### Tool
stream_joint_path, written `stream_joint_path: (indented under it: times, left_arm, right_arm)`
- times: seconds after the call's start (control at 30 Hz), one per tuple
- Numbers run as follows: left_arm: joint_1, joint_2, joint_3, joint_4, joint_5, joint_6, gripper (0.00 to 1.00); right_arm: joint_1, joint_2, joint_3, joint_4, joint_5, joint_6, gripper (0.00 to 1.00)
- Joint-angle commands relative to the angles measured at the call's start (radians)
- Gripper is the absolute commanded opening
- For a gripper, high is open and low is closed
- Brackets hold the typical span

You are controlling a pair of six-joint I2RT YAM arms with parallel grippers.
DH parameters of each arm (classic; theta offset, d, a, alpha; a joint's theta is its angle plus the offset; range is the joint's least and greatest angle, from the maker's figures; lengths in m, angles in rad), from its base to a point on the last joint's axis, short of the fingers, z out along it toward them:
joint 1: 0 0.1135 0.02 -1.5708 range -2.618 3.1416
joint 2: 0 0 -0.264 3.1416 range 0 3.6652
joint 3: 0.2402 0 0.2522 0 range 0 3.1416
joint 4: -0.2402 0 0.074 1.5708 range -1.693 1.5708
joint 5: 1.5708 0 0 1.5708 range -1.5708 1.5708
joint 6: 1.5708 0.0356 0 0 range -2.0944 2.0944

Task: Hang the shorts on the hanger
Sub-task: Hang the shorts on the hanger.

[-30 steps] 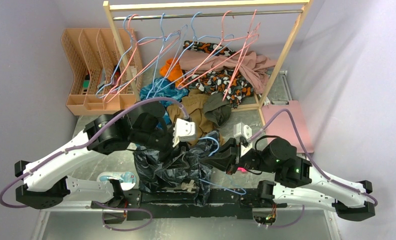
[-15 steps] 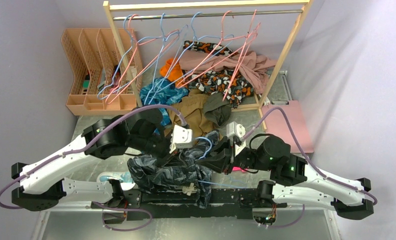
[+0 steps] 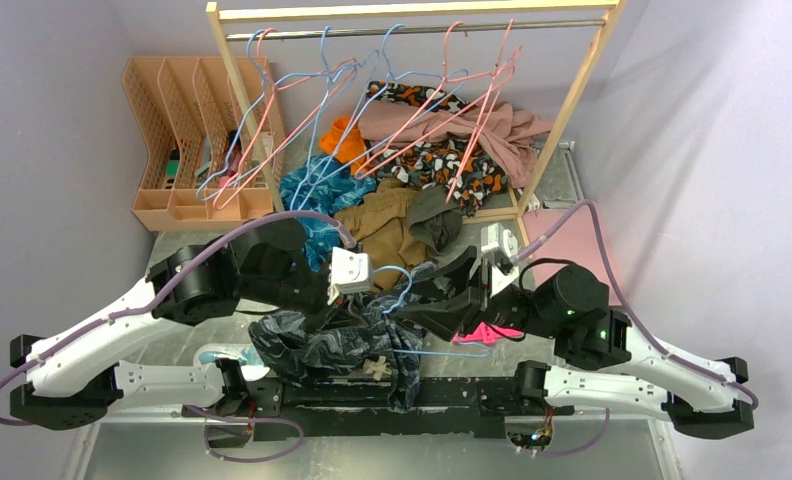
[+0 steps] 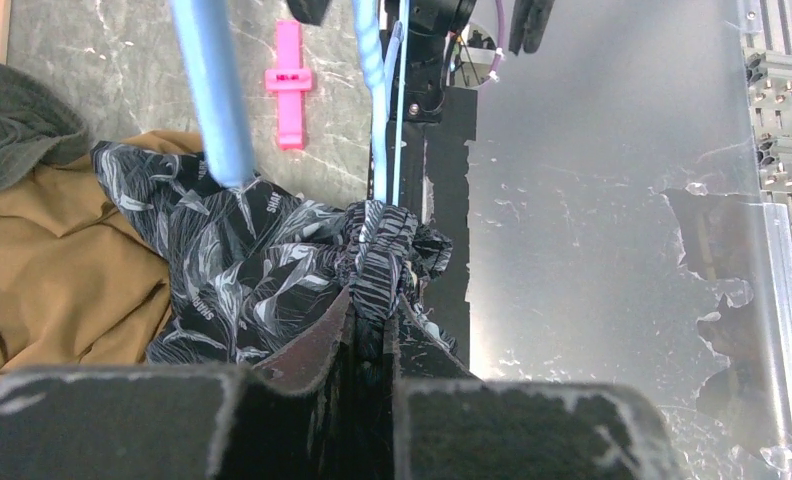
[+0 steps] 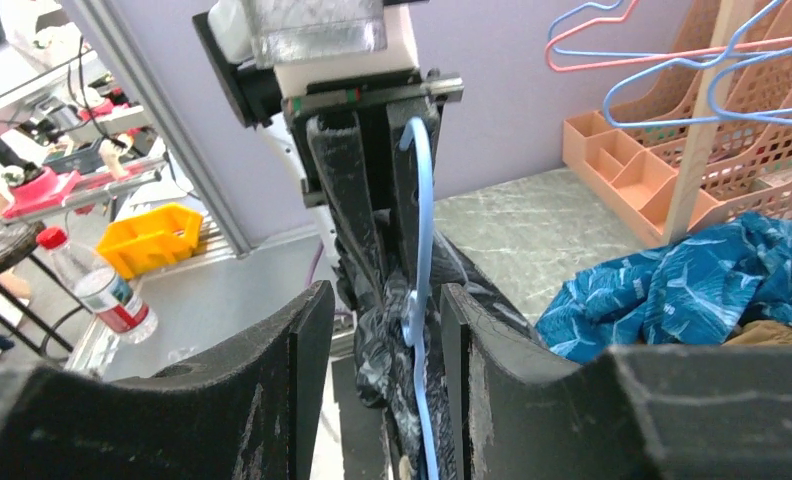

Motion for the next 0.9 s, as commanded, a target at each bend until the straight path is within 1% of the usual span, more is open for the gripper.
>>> stream_joint_path:
  times: [0.0,0.03,0.1,0.2,0.27,0.3,0.4,0.57,0.67,0.87]
  left_arm:
    - [0.005,-0.015,-0.008,0.069,-0.015,-0.011,0.07]
    - [0.005,-0.015,-0.010,0.069,-0.015,-0.012,0.07]
    - [0.005,-0.014,-0.012,0.073,-0.014,-0.012,0.07]
    - [0.004,-0.014,-0.011,0.077,-0.013,-0.015,0.07]
    - [0.005,-0.017,-0.007,0.082,-0.011,-0.017,0.07]
    - [0.005,-0.018,-0.004,0.087,-0.008,-0.021,0.07]
    - [0.005,-0.024,0.003,0.123,0.006,-0.034,0.08]
    - [0.005,-0.022,0.018,0.195,0.054,-0.062,0.17]
    - [0.005,-0.009,0.030,0.218,0.070,-0.069,0.17]
    - [0.005,0.019,0.051,0.239,0.109,-0.087,0.24]
  right_arm:
    - [0.005,0.047,0.047,0.000,0.070,0.009,0.46]
    - [0.004,0.058,0.051,0.001,0.075,0.010,0.44]
    - [0.004,0.079,0.058,-0.001,0.075,0.010,0.36]
    - [0.004,0.092,0.063,0.003,0.067,0.010,0.19]
    - [0.004,0.090,0.057,0.016,0.064,0.011,0.03]
    - [0.004,0.083,0.049,0.029,0.063,0.012,0.00]
    - [0.004,0.063,0.014,0.097,0.045,0.024,0.00]
    - [0.003,0.065,-0.020,0.203,0.019,0.040,0.00]
    - [0.005,0.072,-0.028,0.235,0.012,0.045,0.00]
    - [0.004,0.075,-0.038,0.264,0.013,0.052,0.00]
